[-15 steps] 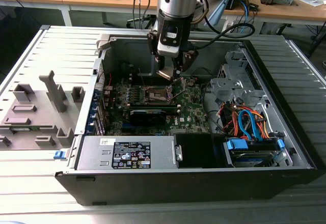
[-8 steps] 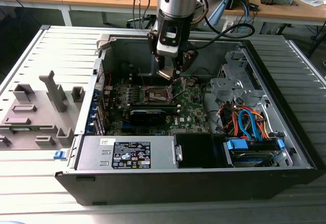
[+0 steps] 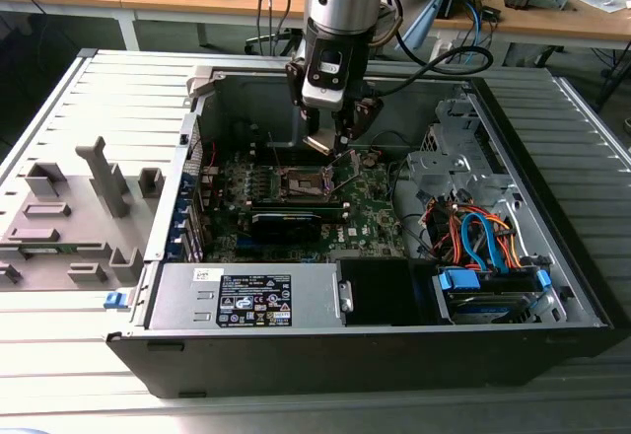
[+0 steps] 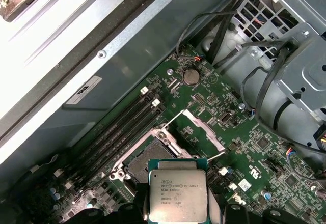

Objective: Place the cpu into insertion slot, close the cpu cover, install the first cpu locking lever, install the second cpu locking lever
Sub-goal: 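Place the cpu into insertion slot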

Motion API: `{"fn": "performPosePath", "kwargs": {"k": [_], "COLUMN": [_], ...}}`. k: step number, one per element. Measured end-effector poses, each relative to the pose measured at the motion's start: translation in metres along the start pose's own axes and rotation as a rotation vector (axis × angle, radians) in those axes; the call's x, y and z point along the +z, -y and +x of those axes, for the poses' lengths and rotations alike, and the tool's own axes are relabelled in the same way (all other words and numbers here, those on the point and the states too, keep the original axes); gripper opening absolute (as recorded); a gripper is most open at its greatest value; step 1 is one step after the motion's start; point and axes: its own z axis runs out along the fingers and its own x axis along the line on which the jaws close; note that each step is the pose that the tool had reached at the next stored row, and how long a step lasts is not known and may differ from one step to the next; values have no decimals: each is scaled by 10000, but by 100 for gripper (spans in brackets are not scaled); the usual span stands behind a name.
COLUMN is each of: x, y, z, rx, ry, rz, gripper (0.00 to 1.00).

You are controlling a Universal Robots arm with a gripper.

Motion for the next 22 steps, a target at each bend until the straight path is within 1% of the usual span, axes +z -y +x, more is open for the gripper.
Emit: {"fn": "performPosePath", "kwargs": {"k": [17, 20, 22], "x": [1, 1, 1], "y": [0, 0, 0], "z": [0, 0, 0], "rx": [370, 505, 663], "ry": [-1, -2, 0], "rz": [-6, -9, -11], "gripper": [55, 55, 55]}}
